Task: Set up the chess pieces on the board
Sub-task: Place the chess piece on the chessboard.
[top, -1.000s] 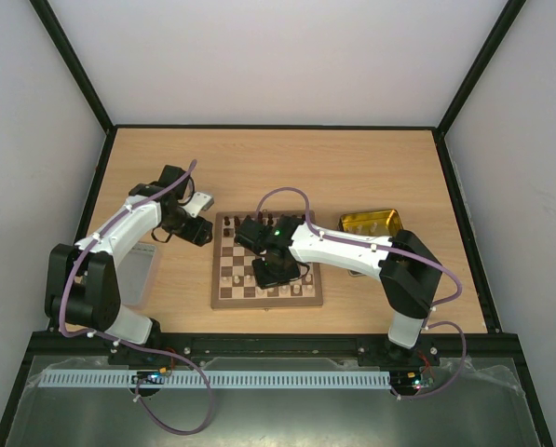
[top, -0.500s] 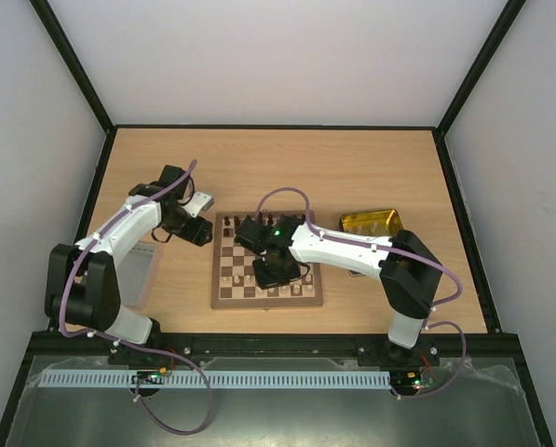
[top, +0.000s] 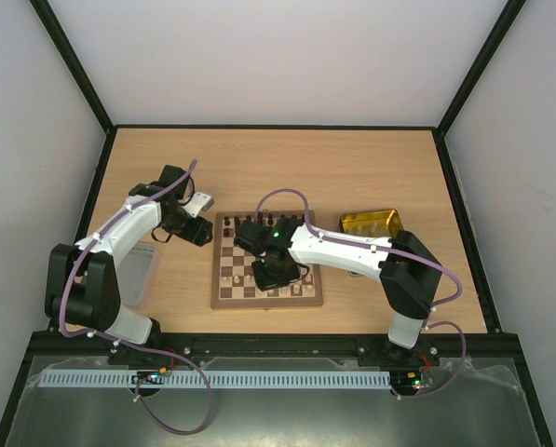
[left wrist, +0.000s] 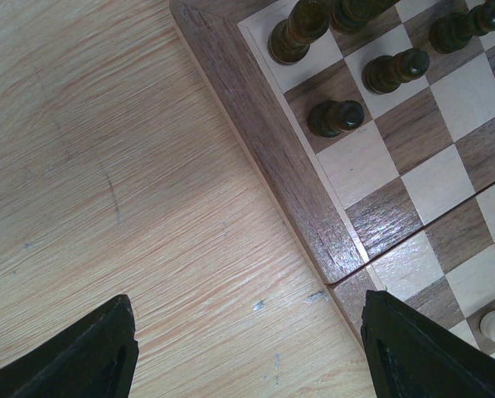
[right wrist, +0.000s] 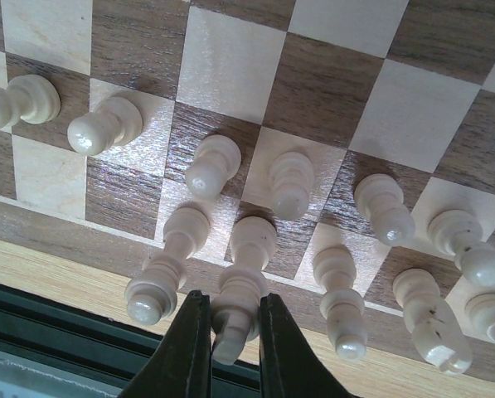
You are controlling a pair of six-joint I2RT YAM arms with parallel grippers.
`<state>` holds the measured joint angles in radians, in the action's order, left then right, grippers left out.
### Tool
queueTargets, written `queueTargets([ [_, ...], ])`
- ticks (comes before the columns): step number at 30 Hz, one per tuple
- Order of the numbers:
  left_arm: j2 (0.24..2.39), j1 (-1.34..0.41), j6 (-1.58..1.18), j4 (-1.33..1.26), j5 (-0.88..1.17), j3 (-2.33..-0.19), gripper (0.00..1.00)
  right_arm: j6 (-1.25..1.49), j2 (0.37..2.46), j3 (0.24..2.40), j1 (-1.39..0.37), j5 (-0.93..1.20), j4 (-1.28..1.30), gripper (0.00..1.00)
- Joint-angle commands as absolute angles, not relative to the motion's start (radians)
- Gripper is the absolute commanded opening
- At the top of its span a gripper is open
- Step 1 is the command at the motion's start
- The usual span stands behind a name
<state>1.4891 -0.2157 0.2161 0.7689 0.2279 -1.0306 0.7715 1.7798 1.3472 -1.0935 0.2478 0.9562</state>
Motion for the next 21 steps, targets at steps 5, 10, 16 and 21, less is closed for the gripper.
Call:
queueTargets([
  [5,1.499,-0.222,0.210,0.776,0.238,-1.020,0.75,0.795,1.742,1.340,-1.105,0.221,0.989,0.02],
  [10,1.499,-0.222,0.210,0.776,0.239,-1.019,0.75,0.798,1.738,1.335,-1.105,0.220,0.989,0.02],
  [16,1.499,-0.222,0.209,0.775,0.238,-1.020,0.75,0.797,1.740,1.335,-1.106,0.222,0.989,0.02],
  [21,1.499,-0.222,0.209,0.775,0.238,-1.020,0.75,0.793,1.744,1.331,-1.106,0.234,0.984,0.02],
])
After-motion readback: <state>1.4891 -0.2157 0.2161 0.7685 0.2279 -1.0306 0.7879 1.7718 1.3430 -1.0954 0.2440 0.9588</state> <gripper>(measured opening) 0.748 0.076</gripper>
